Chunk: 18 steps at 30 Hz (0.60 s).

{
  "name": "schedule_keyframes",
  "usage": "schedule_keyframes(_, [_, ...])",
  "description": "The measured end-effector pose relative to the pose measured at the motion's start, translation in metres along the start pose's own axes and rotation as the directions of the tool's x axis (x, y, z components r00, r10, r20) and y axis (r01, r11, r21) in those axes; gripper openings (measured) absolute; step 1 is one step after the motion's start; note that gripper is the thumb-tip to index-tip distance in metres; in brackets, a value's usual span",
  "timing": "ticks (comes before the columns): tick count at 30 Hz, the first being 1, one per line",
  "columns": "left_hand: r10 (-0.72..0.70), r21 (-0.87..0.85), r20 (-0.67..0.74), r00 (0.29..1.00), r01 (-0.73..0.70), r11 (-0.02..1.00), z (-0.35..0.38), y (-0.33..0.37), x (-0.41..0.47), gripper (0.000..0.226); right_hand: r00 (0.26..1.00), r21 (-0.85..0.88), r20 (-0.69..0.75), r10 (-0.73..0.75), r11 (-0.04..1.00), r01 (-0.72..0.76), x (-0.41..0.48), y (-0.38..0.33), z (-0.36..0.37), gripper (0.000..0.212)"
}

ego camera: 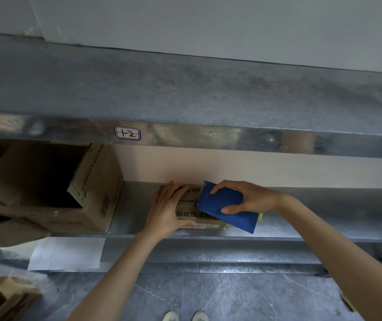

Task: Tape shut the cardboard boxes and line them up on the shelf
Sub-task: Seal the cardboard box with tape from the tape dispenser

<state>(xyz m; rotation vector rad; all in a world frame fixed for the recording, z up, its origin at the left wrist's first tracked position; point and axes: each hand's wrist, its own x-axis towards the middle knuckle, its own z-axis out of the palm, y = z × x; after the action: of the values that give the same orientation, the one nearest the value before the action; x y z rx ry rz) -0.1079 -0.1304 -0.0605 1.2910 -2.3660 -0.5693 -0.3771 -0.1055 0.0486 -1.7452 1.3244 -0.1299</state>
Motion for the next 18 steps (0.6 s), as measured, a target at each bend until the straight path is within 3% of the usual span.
schedule_keyframes(18, [0.012, -0.115, 0.008, 1.000, -0.011, 0.993, -0.008, -0.008, -0.003, 0.102, 1.000, 0.067, -0.011, -0.029, 0.997, 0.030, -0.011, 0.005, -0.013, 0.040])
